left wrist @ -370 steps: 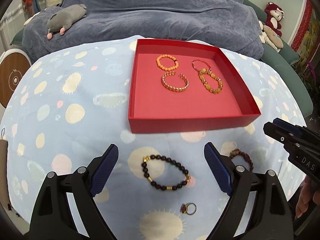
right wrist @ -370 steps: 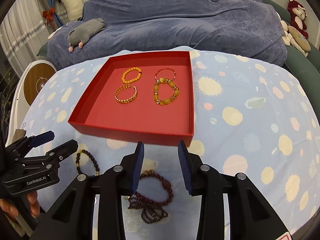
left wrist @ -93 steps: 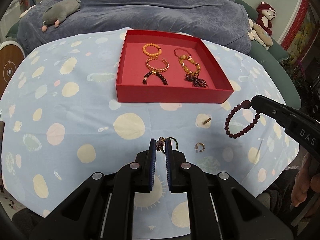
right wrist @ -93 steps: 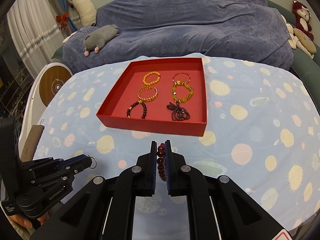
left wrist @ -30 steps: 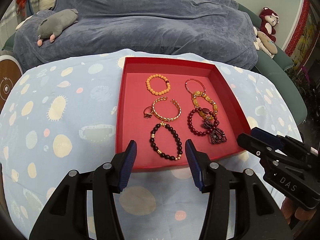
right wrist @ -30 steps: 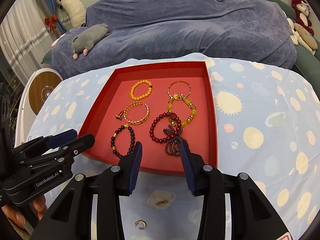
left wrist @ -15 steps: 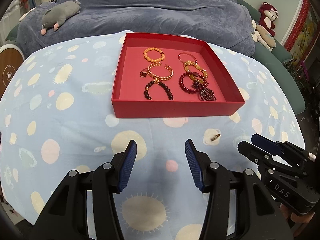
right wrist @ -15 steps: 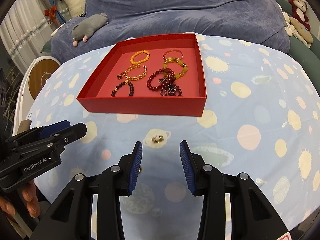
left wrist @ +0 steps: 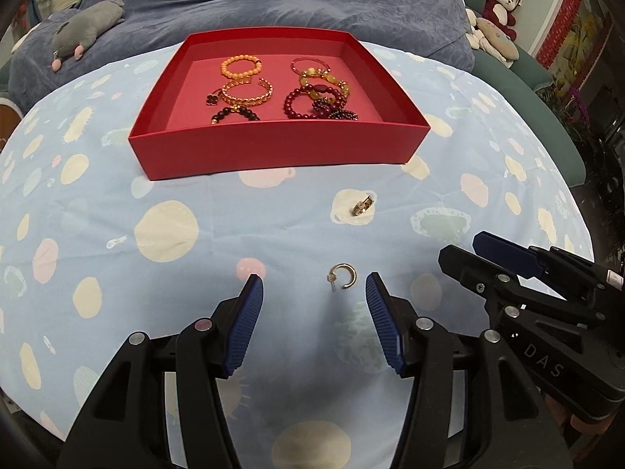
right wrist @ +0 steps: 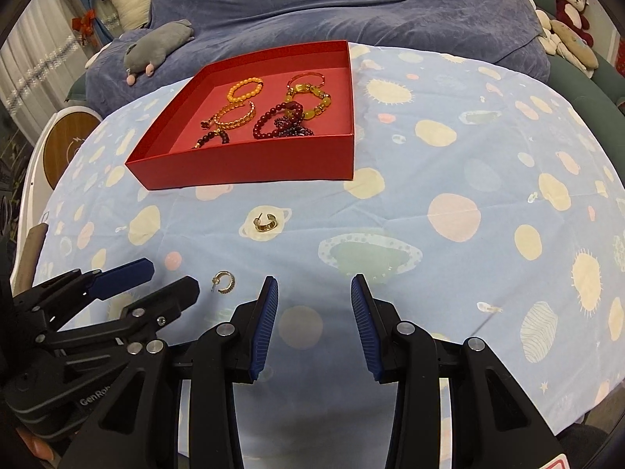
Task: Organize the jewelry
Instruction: 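Grasp the gold hoop earring with the left tool while the right tool grasps the small gold ring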
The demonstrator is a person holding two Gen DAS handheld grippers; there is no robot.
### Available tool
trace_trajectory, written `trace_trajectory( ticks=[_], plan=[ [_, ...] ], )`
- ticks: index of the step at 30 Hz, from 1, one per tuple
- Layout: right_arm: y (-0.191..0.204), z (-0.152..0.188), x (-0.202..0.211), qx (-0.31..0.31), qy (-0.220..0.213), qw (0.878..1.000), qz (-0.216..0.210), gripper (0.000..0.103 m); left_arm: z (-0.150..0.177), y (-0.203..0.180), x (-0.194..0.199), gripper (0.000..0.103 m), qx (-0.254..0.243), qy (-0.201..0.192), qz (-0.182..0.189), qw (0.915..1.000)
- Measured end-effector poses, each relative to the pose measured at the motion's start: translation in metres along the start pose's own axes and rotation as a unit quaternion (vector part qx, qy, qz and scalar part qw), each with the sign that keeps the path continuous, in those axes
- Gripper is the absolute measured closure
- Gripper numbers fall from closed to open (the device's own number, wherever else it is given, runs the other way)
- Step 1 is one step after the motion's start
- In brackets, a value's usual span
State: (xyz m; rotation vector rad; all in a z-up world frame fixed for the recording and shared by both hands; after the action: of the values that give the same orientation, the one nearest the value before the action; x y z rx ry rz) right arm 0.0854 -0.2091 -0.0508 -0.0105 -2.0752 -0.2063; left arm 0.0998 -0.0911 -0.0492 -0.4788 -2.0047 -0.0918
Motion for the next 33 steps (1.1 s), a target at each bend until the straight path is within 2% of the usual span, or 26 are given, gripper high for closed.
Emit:
trace_trajectory(
  ticks=[5,10,13,17,20,33],
  plan=[
    [-0.004,0.001,-0.005,-0.005,0.003,1.0,-0.003,0.064,0.0,-0.001,-0.015,0.053,0.0,0.011,-0.004,0.9999],
    [-0.008,0.0,-0.008,-0.008,0.004,1.0,-0.002,0.064,0.001,-0.006,-0.024,0.058,-0.015,0.018,-0.01,0.9997],
    [-0.009,-0.001,-0.009,-0.008,0.005,1.0,-0.002,0.064,0.001,-0.007,-0.026,0.066,-0.022,0.016,-0.018,0.9995],
    [-0.008,-0.001,-0.011,-0.005,0.006,1.0,-0.004,0.064,-0.001,-0.004,-0.027,0.085,-0.024,0.013,-0.02,0.9994],
    [-0.004,-0.002,-0.013,-0.003,0.008,1.0,-0.009,0.064,0.0,0.0,-0.024,0.085,-0.021,0.014,-0.013,0.9996],
    [0.032,-0.022,-0.036,0.024,0.01,0.999,-0.028,0.065,0.0,0.051,-0.01,0.085,0.028,0.007,-0.035,0.9989]
  ],
)
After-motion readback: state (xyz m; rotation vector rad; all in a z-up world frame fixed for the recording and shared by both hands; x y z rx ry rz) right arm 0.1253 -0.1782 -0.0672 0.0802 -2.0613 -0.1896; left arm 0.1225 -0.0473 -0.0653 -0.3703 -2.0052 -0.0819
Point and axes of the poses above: each gripper's, at about its wrist camera, not at the fingertips, and x roughly against the way its jaws point, y to its left, z to its underside, the point moved 7 cm from there along -x, roughly the way its jaws point, and after that the axes turned 1 degree about y, right-handed, at the moved point
